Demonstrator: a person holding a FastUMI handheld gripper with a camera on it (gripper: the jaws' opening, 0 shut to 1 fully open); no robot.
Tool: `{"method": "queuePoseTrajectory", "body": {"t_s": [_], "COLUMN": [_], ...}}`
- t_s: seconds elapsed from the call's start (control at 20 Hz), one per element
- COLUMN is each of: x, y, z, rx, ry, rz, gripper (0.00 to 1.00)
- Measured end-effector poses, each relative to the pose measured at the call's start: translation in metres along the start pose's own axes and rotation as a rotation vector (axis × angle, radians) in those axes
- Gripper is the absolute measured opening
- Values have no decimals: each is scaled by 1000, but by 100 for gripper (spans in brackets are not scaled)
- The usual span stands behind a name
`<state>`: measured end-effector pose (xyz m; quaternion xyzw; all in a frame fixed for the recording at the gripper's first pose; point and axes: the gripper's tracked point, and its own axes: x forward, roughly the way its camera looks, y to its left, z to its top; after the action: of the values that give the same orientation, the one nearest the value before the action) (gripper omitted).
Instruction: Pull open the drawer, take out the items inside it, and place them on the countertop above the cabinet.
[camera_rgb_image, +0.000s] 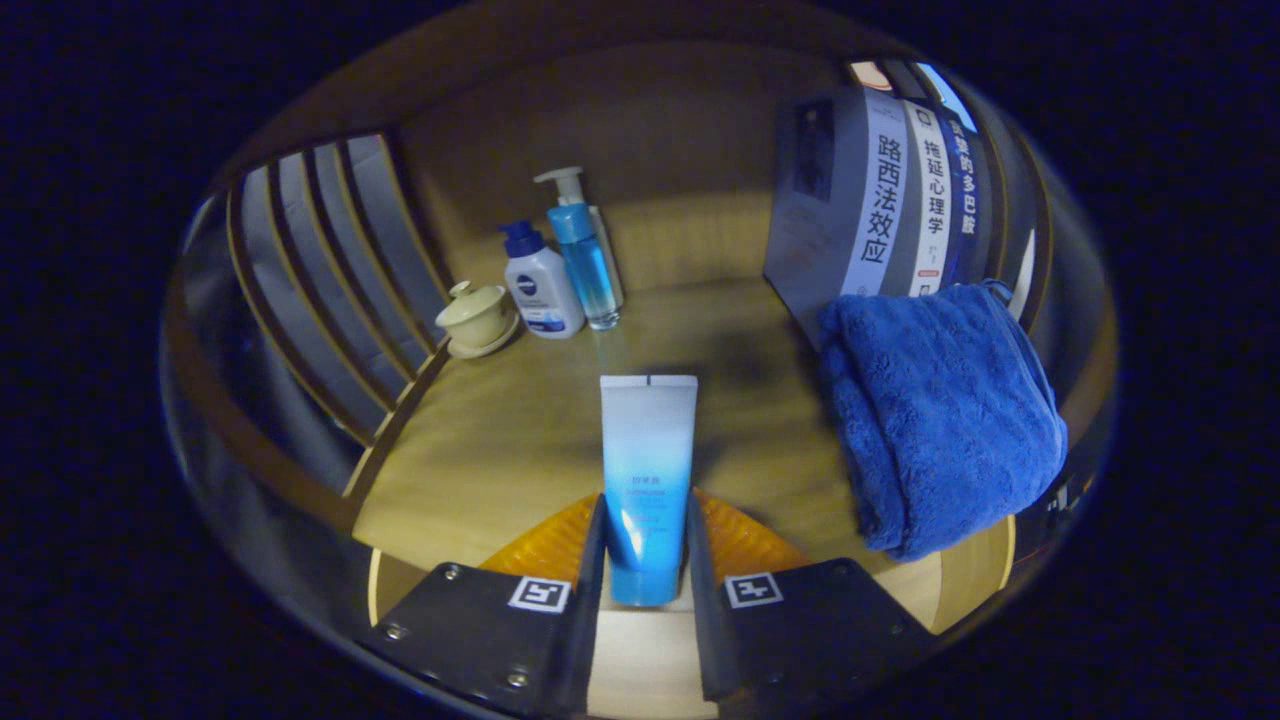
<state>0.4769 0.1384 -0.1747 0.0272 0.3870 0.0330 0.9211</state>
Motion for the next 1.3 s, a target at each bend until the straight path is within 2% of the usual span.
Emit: {"method": "queuePoseTrajectory", "body": {"t_s": [0.1, 0.25, 0.45, 0.65, 0.75, 0.8, 1.0, 1.3], "x": [0, -20, -70, -133, -165, -180, -230, -279], "y": [-1, -3, -8, -4, -1, 4, 7, -3], "z": [11, 22, 24, 6, -9, -19, -54, -132], "rx": [-1, -18, -56, -52, -39, -29, 10, 39], "ry": [-59, -124, -216, -278, -310, -325, -390, -506], "rz": [-9, -9, 2, 62, 96, 116, 150, 121], "gripper": [47, 48, 51, 56, 61, 73, 99, 99]}}
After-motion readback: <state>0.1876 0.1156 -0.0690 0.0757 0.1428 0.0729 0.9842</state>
